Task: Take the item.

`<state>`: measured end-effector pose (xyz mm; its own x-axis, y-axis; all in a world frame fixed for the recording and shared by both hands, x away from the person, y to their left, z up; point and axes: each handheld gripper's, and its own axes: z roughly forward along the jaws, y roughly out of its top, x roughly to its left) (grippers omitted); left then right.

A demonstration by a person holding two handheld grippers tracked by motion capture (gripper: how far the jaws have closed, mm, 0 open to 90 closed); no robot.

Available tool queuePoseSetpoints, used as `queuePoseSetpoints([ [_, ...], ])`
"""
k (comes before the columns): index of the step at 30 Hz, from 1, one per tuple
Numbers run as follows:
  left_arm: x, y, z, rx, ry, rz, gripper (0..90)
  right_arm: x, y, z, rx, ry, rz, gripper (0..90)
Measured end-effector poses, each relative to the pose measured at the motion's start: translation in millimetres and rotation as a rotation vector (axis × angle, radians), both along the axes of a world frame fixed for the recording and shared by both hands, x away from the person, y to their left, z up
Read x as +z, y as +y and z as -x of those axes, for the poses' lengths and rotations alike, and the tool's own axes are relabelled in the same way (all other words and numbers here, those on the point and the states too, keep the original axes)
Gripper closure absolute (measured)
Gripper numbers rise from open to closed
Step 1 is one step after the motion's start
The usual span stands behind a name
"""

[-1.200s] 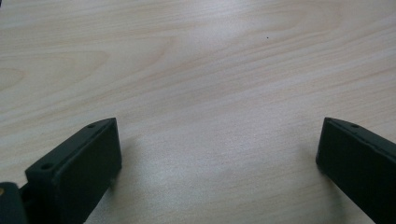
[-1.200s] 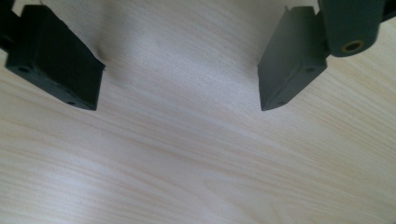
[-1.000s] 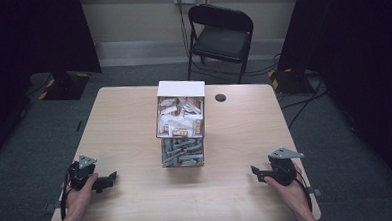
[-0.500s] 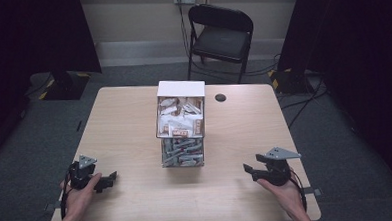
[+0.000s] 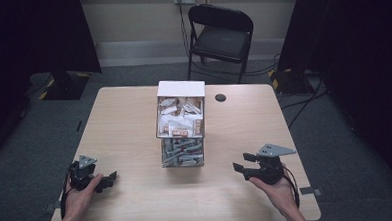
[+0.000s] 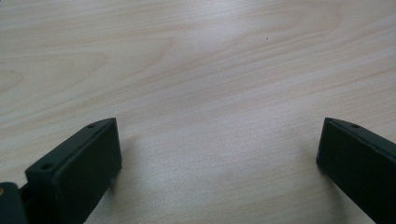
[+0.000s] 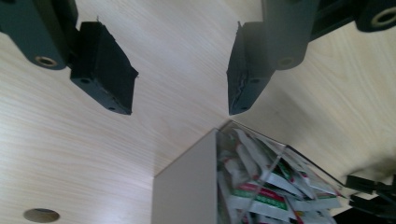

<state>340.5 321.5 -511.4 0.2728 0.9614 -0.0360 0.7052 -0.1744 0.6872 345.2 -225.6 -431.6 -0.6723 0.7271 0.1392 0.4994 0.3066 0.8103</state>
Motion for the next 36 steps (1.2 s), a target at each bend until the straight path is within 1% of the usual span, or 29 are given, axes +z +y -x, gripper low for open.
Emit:
queuePoseSetpoints([
  [3, 0.1, 0.0, 0.0, 0.0, 0.001, -0.001, 0.0, 2.7, 3.3, -0.2, 0.016, -0.002, -0.008, 42.4],
  [5, 0.1, 0.2, 0.0, -0.002, 0.0, -0.002, 0.0, 5.6, 8.1, -0.2, 0.037, 0.001, -0.012, 44.0],
  [8, 0.1, 0.2, 0.0, -0.002, 0.0, -0.002, 0.0, 8.4, 12.5, 0.1, 0.051, -0.002, 0.002, 44.4],
  [9, 0.1, 0.1, 0.1, -0.002, 0.0, -0.001, 0.0, 11.3, 15.9, -0.7, 0.062, 0.002, -0.01, 45.7],
  [10, 0.1, 0.1, 0.0, -0.002, 0.0, -0.001, 0.0, 16.9, 23.7, -1.9, 0.078, -0.014, -0.017, 46.5],
  [12, 0.2, 0.1, 0.0, -0.002, 0.0, -0.002, 0.0, 20.6, 31.7, -2.8, 0.098, -0.019, -0.028, 47.4],
  [13, 0.1, 0.1, 0.0, -0.002, 0.001, -0.001, 0.0, 20.6, 31.7, -2.8, 0.098, -0.019, -0.028, 47.4],
  [14, 0.1, 0.1, 0.0, -0.002, 0.0, -0.001, 0.0, 23.0, 42.7, -3.0, 0.129, -0.024, -0.027, 48.8],
  [20, 0.1, 0.1, 0.0, -0.002, 0.0, -0.001, 0.0, 21.1, 65.1, -6.0, 0.184, -0.018, -0.041, 52.0],
  [22, 0.0, 0.0, 0.0, -0.001, -0.001, -0.001, 0.0, 20.8, 68.2, -6.7, 0.194, -0.015, -0.044, 52.4],
  [23, 0.1, 0.1, 0.0, -0.002, 0.0, -0.001, 0.0, 20.7, 74.1, -8.0, 0.205, -0.011, -0.043, 53.3],
  [27, 0.1, 0.1, 0.0, -0.002, 0.0, -0.001, 0.0, 21.3, 85.9, -9.1, 0.241, -0.012, -0.046, 56.6],
  [28, 0.0, 0.1, 0.0, -0.001, -0.001, -0.001, 0.0, 21.3, 85.9, -9.1, 0.241, -0.012, -0.046, 56.6],
  [29, 0.0, 0.1, 0.0, -0.001, -0.001, -0.001, 0.0, 21.1, 92.2, -9.5, 0.256, -0.013, -0.042, 58.1],
  [36, 0.0, 0.1, 0.0, -0.001, -0.002, -0.001, 0.0, 16.1, 108.1, -15.8, 0.281, -0.008, -0.047, 61.6],
])
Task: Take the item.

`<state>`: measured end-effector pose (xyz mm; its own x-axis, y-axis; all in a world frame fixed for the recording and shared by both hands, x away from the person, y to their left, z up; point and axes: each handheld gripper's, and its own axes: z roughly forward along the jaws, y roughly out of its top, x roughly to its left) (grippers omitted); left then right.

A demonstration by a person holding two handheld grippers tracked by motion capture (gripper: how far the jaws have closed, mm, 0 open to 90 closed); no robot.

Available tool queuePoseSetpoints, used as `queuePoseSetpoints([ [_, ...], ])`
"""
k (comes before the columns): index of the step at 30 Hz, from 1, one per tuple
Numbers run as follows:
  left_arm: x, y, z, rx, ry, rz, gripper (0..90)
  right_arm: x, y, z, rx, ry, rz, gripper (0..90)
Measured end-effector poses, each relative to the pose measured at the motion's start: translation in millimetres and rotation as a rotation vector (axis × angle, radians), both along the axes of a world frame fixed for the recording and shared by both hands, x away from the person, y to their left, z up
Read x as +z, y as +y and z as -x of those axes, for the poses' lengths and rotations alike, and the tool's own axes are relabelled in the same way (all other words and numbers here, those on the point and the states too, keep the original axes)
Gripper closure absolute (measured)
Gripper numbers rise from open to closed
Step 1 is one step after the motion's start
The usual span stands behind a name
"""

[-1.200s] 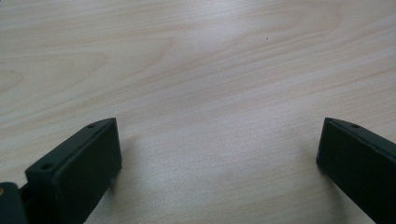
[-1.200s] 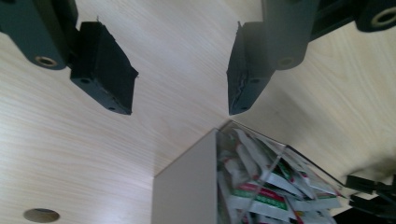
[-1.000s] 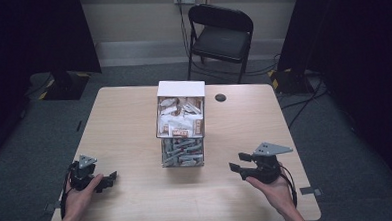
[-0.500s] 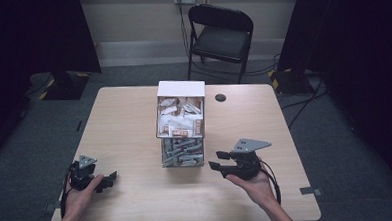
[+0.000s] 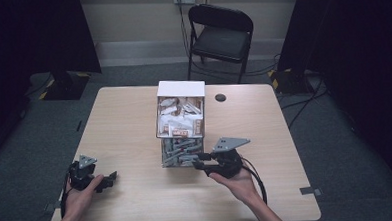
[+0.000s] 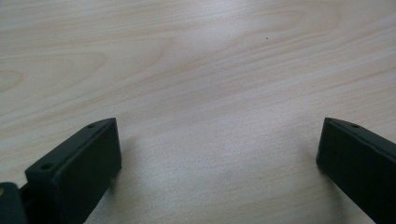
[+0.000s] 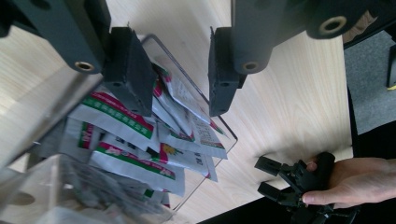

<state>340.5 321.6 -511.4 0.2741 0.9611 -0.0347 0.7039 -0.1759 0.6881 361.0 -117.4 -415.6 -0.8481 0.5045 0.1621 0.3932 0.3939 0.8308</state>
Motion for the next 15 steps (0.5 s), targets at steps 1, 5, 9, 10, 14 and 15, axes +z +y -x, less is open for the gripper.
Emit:
queuePoseSetpoints([
  [1, 0.0, 0.0, 0.0, 0.0, 0.0, 0.0, 0.0, 0.0, 0.0, 0.0, 0.0, 0.0, 0.0, 61.6],
  [5, 0.1, 0.1, 0.0, -0.001, 0.002, 0.0, 0.0, -3.6, 6.2, -3.1, 0.008, -0.001, 0.007, 63.3],
  [9, 0.1, 0.1, 0.0, -0.001, 0.002, 0.0, 0.0, -6.7, 11.1, -5.1, 0.015, -0.008, 0.009, 64.4],
  [10, 0.0, 0.0, 0.0, 0.0, 0.0, 0.0, 0.0, -7.5, 13.5, -6.5, 0.022, -0.003, 0.018, 64.8],
  [14, 0.1, 0.0, 0.0, -0.001, 0.002, 0.0, 0.0, -10.1, 18.5, -9.6, 0.031, -0.001, 0.025, 65.7],
  [15, 0.1, 0.0, 0.0, -0.001, 0.002, 0.0, 0.0, -10.1, 18.5, -9.6, 0.031, -0.001, 0.025, 65.7],
])
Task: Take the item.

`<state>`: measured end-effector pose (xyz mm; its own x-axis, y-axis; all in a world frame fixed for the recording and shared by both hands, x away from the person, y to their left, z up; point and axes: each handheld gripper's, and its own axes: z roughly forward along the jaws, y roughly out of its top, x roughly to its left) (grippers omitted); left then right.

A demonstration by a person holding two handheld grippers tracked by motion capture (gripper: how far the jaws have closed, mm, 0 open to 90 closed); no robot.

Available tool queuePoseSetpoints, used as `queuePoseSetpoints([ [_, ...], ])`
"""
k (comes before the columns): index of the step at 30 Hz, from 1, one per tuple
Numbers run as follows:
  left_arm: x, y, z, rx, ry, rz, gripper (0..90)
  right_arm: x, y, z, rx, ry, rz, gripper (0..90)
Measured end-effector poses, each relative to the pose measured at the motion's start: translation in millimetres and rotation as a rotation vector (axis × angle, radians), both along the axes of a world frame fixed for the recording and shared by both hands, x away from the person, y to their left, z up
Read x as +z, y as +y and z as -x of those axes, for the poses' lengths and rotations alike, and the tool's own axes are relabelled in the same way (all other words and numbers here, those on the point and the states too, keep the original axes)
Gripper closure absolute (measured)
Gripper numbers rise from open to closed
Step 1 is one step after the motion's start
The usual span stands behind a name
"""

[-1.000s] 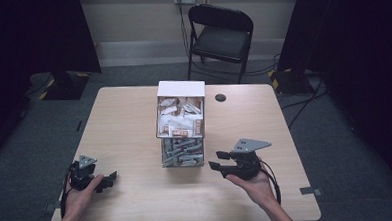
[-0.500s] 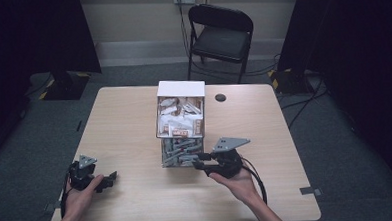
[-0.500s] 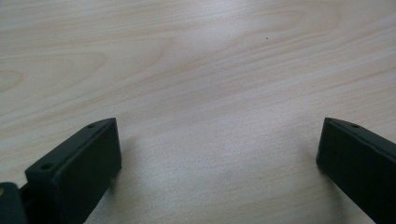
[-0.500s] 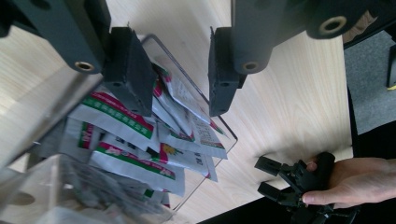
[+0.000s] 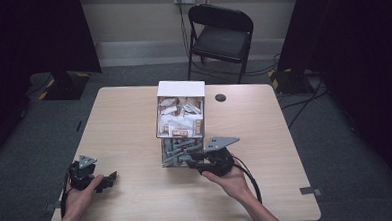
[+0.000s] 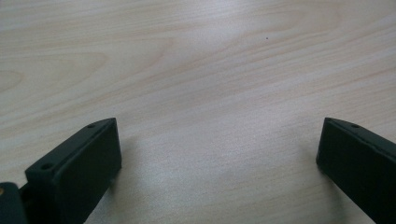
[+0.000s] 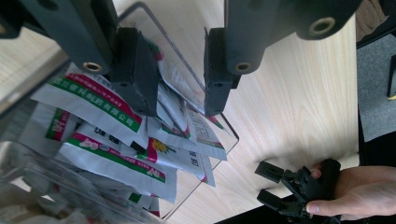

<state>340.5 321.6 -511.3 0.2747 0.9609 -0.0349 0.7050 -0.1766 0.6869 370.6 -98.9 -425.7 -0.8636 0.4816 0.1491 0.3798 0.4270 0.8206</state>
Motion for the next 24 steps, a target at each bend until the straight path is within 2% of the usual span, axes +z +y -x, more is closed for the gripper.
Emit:
queuePoseSetpoints([
  [3, 0.0, 0.0, 0.0, 0.0, 0.0, 0.0, 0.0, -5.2, 2.8, -1.3, 0.003, 0.009, 0.002, 68.1],
  [6, 0.0, 0.0, 0.0, 0.0, 0.0, 0.0, 0.0, -5.2, 2.5, -0.9, 0.005, -0.005, 0.002, 73.9],
  [13, 0.0, 0.0, 0.0, 0.0, 0.0, 0.0, 0.0, -5.5, 3.0, -1.6, 0.019, -0.004, 0.0, 77.3],
  [19, 0.0, 0.0, 0.0, 0.0, 0.0, 0.0, 0.0, -10.5, 3.0, -4.0, 0.018, 0.001, 0.011, 85.8],
  [24, 0.0, 0.0, 0.0, 0.0, 0.0, 0.0, 0.0, -14.4, 2.9, -4.8, 0.021, 0.007, 0.016, 86.2],
])
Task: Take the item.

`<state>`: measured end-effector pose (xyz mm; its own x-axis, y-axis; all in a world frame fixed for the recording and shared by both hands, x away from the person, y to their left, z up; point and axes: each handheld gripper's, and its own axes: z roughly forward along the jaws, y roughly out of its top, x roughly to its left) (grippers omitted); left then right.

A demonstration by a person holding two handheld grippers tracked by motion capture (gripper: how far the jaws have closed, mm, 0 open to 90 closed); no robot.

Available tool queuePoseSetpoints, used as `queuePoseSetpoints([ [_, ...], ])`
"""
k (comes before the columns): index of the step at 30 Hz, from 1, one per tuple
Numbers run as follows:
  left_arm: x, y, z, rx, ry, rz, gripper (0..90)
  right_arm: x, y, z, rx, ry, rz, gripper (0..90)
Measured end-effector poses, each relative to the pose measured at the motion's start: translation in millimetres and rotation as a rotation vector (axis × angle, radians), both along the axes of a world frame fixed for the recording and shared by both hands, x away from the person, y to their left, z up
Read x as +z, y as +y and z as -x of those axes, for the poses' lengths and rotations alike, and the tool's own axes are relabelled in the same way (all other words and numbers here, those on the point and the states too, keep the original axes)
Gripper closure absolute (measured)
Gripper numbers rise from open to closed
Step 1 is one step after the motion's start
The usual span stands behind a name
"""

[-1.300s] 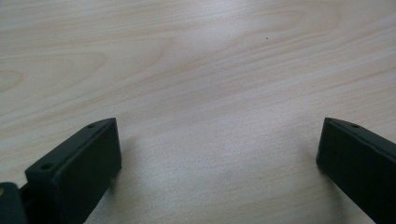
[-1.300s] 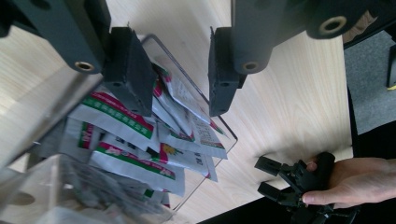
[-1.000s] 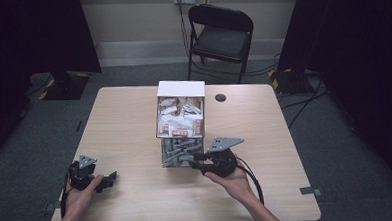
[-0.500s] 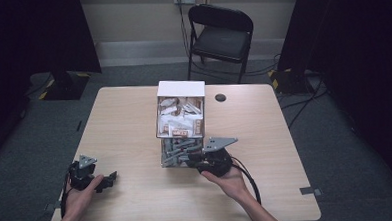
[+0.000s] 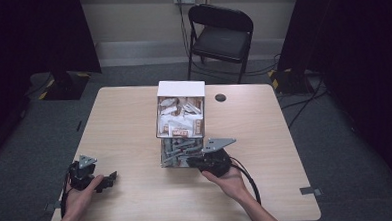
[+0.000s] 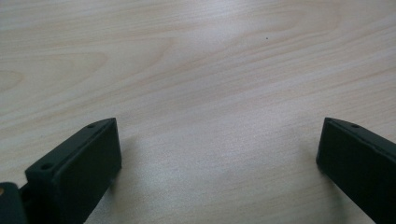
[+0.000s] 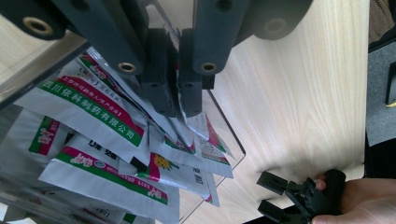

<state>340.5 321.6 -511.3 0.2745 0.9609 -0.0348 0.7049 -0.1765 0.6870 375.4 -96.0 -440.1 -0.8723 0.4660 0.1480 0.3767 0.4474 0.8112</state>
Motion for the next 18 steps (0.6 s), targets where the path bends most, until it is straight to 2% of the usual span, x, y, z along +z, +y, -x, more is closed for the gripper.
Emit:
queuePoseSetpoints([
  [9, 0.0, 0.0, 0.0, 0.0, 0.0, 0.0, 0.0, -1.6, -3.5, -2.7, 0.007, -0.034, 0.025, 88.7],
  [12, 0.0, 0.0, 0.0, 0.0, 0.0, 0.0, 0.0, -1.5, -5.3, -3.4, 0.007, -0.025, 0.021, 88.6],
  [16, 0.0, 0.0, 0.0, 0.0, 0.0, 0.0, 0.0, -2.6, -4.5, -2.4, 0.01, -0.021, 0.003, 80.4],
  [18, 0.0, 0.0, 0.0, 0.0, 0.0, 0.0, 0.0, -3.2, -2.3, -2.1, 0.013, -0.025, -0.006, 79.6],
])
